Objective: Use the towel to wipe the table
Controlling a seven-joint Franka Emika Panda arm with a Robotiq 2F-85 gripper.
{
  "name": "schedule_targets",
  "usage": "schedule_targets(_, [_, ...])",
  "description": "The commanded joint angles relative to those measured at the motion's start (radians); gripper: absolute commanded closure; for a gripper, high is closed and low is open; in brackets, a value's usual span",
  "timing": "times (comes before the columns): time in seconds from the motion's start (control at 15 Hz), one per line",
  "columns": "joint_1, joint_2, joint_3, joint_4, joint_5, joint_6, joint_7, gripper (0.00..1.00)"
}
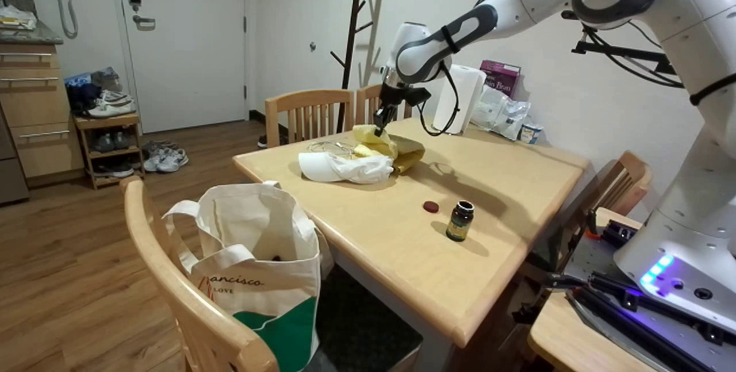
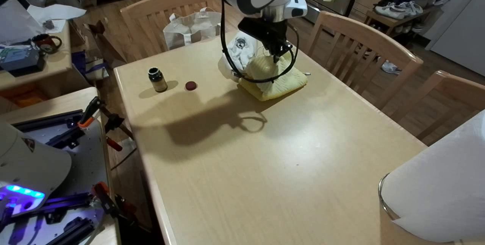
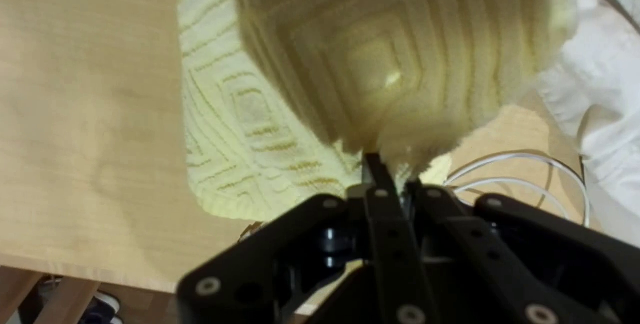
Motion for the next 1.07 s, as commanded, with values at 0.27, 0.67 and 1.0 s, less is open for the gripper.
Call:
schedule_targets(0.27, [-0.032,0.053,-0.017,-0.048,0.0,-0.099,0.001,0.99])
schedule_targets(0.67, [-0.095,-0.068,0.0,-0.313,0.043,0.051,-0.013,0.99])
schedule_targets(1.0, [-0.144,-0.205,-0.006,-0.558,0.106,0.131,0.004,0.99])
